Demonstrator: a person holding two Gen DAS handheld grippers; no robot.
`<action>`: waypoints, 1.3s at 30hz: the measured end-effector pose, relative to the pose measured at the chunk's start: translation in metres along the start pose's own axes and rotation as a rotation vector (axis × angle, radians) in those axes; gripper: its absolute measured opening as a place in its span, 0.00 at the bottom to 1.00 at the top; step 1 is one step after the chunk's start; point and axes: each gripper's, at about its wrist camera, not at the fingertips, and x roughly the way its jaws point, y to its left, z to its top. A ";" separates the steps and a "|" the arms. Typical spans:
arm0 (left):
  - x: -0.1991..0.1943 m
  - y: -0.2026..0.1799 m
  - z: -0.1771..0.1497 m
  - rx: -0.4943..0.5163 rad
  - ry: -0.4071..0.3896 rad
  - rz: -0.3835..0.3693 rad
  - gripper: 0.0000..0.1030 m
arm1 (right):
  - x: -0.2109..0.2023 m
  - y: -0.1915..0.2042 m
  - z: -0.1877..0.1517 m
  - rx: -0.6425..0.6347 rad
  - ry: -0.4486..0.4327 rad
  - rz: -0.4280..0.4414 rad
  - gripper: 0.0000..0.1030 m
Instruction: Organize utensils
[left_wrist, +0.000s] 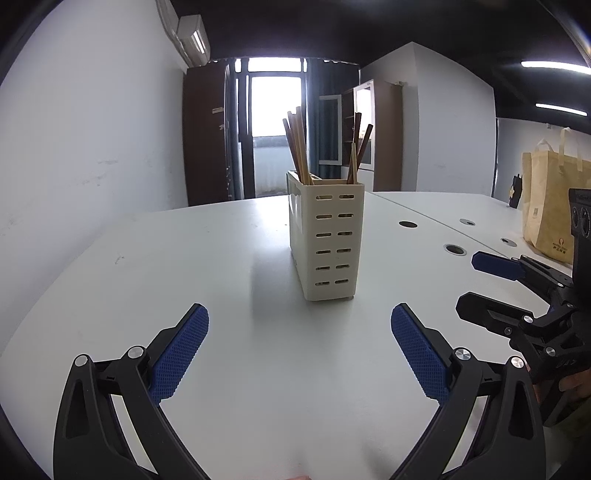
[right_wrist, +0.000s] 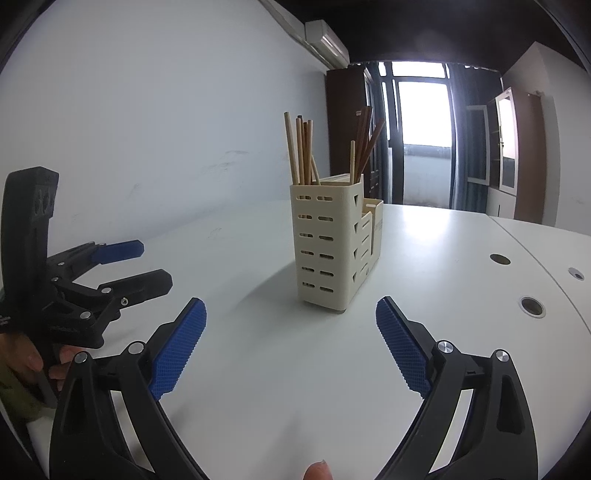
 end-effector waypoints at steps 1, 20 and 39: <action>0.000 0.000 0.000 0.003 -0.001 0.002 0.94 | 0.000 0.000 0.000 -0.001 0.000 0.000 0.91; 0.000 -0.007 -0.001 0.019 -0.005 -0.020 0.94 | 0.001 0.002 0.000 -0.001 0.009 -0.005 0.94; -0.002 -0.010 -0.001 0.022 0.000 -0.019 0.94 | 0.005 0.004 0.000 -0.003 0.013 -0.005 0.95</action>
